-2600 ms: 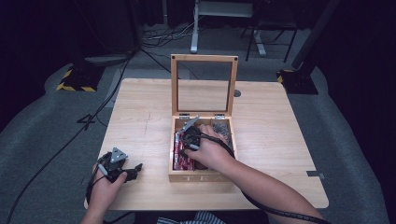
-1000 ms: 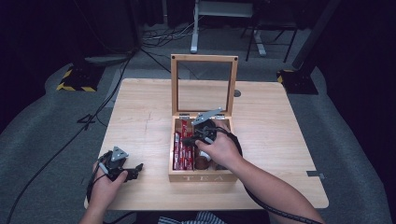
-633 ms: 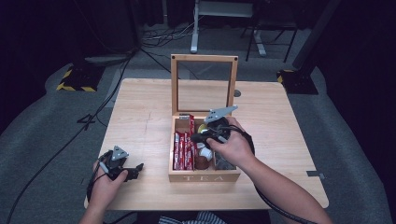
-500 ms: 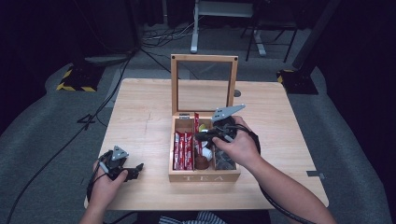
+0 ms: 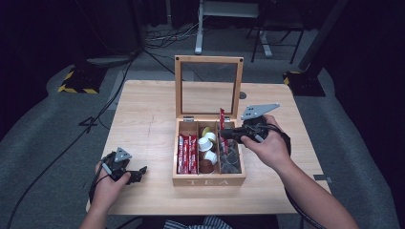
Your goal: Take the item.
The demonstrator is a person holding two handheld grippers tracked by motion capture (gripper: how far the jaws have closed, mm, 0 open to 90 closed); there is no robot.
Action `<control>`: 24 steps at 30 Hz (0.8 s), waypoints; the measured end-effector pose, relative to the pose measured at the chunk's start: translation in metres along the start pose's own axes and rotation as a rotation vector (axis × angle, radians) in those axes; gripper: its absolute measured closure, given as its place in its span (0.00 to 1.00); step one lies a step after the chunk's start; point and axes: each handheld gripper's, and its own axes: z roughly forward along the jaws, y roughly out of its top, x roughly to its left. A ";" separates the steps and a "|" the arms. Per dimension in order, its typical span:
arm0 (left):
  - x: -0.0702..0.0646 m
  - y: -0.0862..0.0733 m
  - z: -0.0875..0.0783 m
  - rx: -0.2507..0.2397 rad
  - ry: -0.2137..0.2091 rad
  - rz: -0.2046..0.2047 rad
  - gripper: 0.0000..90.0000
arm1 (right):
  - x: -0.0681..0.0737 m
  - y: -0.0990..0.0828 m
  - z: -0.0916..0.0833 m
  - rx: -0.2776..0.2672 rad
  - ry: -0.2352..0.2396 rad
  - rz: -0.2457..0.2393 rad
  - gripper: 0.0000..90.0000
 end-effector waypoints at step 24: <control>0.000 0.000 0.000 -0.001 0.004 -0.007 0.12 | -0.052 -0.039 -0.049 -0.017 -0.145 0.010 0.99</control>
